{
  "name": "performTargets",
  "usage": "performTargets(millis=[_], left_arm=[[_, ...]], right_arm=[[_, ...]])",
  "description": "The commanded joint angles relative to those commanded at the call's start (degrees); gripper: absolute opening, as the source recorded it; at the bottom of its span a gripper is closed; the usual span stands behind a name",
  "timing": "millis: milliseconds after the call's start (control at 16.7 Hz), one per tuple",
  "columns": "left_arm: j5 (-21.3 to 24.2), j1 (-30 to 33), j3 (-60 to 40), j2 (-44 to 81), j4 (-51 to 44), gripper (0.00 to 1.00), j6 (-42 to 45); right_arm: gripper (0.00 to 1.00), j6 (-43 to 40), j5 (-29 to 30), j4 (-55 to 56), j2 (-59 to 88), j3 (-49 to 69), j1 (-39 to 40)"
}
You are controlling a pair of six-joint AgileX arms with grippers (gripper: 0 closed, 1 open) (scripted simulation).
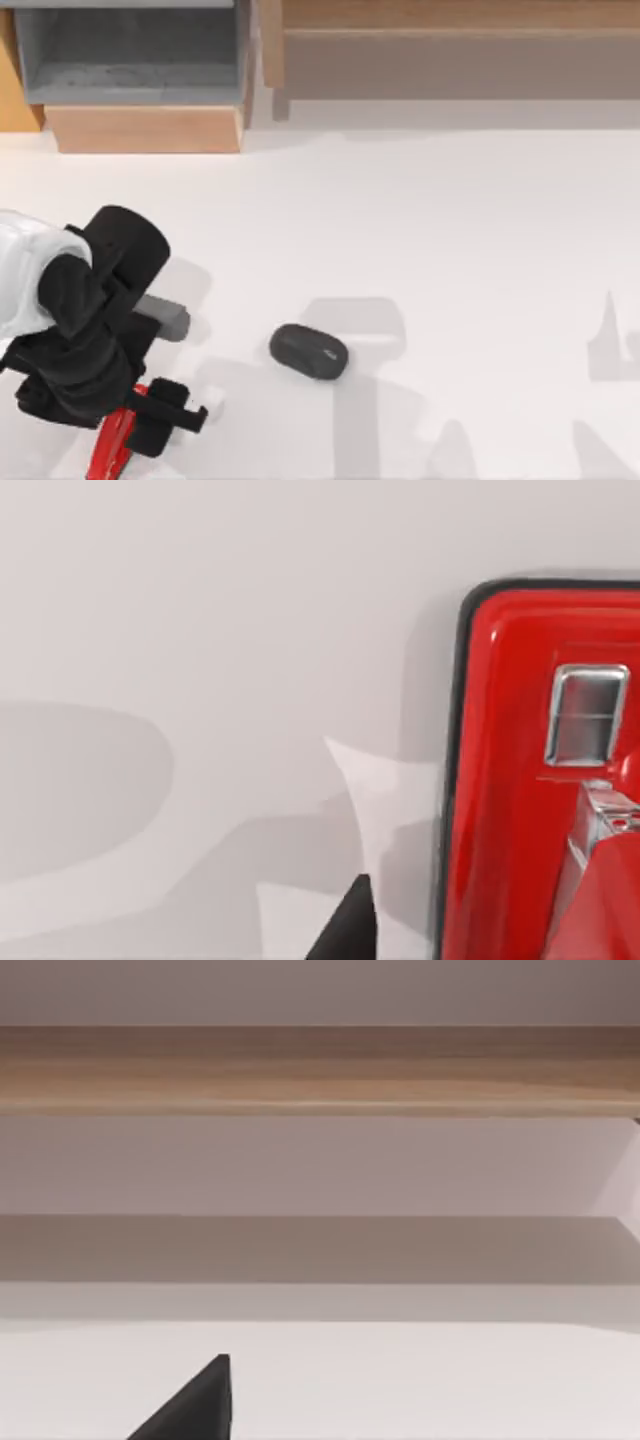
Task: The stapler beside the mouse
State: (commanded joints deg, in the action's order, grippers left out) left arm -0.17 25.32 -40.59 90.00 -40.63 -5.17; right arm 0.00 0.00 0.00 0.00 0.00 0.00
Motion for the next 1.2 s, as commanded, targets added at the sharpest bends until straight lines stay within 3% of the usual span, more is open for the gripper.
performTargets(millis=[300,360,900,1200], left_arm=[[0.0,0.0,0.0,0.0,0.0,0.02,0.0],[0.0,0.0,0.0,0.0,0.0,0.0,0.0],[0.03,0.04,-0.26,-0.24,-0.24,0.0,0.05],[0.02,0.07,-3.41,-3.4,-7.34,0.0,-0.08]], right_arm=[[1.0,0.0,0.0,0.0,0.0,0.0,0.0],[1.0,0.0,0.0,0.0,0.0,0.0,0.0],[1.0,0.0,0.0,0.0,0.0,0.0,0.0],[1.0,0.0,0.0,0.0,0.0,0.0,0.0]])
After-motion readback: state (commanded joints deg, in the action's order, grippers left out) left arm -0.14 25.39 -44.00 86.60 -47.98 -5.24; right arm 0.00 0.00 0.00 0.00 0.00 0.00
